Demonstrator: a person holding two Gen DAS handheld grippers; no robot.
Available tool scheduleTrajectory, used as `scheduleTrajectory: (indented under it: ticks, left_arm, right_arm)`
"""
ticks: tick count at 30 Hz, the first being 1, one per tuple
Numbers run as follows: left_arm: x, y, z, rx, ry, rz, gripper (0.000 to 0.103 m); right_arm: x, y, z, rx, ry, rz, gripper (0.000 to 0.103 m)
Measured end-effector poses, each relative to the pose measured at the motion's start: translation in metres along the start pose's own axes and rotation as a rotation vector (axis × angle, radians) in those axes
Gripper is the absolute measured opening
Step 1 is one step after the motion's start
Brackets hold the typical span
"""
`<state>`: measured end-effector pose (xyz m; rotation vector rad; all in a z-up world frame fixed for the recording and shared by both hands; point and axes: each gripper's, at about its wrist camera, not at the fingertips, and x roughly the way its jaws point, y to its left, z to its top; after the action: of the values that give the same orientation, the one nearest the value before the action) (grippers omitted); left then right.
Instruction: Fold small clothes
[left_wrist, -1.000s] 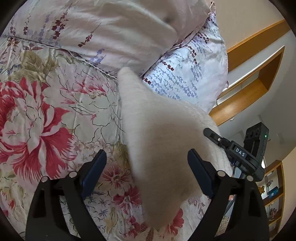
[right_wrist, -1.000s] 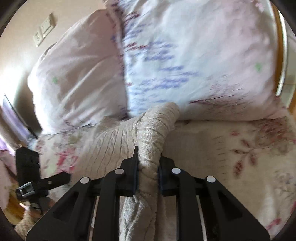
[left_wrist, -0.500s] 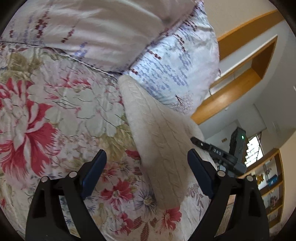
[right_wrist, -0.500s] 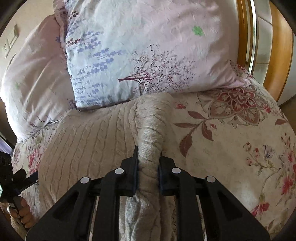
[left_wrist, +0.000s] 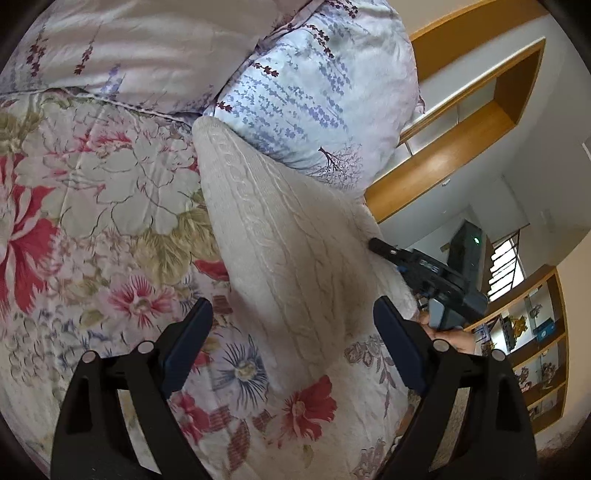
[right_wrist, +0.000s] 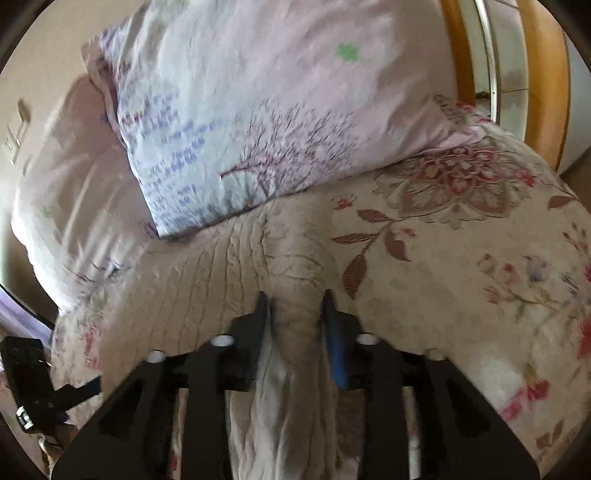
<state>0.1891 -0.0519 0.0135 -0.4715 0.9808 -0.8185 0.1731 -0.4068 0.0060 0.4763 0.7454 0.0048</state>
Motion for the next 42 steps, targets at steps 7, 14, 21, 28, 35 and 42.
scheduleTrajectory:
  ticks: [7,14,21,28,35,42]
  left_arm:
    - [-0.004,-0.003,-0.01,-0.032,0.015,0.016,0.08]
    - [0.01,-0.01,-0.024,0.002,0.05,0.096,0.061]
    - [0.015,-0.011,-0.03,0.012,0.06,0.089,0.02]
    - [0.008,-0.009,-0.039,0.043,0.067,0.087,0.016]
    - [0.012,-0.006,-0.046,0.051,0.083,0.119,0.017]
    - [-0.008,-0.02,-0.032,0.106,0.01,0.155,0.066]
  right_arm:
    - [-0.04,-0.014,-0.021,0.04,0.02,0.112,0.047]
    - [-0.035,-0.015,-0.046,0.027,0.067,0.126,0.023]
    - [-0.063,-0.004,-0.041,-0.018,-0.062,0.13,0.012]
    - [-0.053,-0.013,-0.053,-0.03,-0.035,0.042,0.011]
    - [-0.034,-0.027,-0.065,0.013,0.019,0.015,0.011]
    - [-0.052,-0.028,-0.036,0.078,-0.021,0.118,0.056]
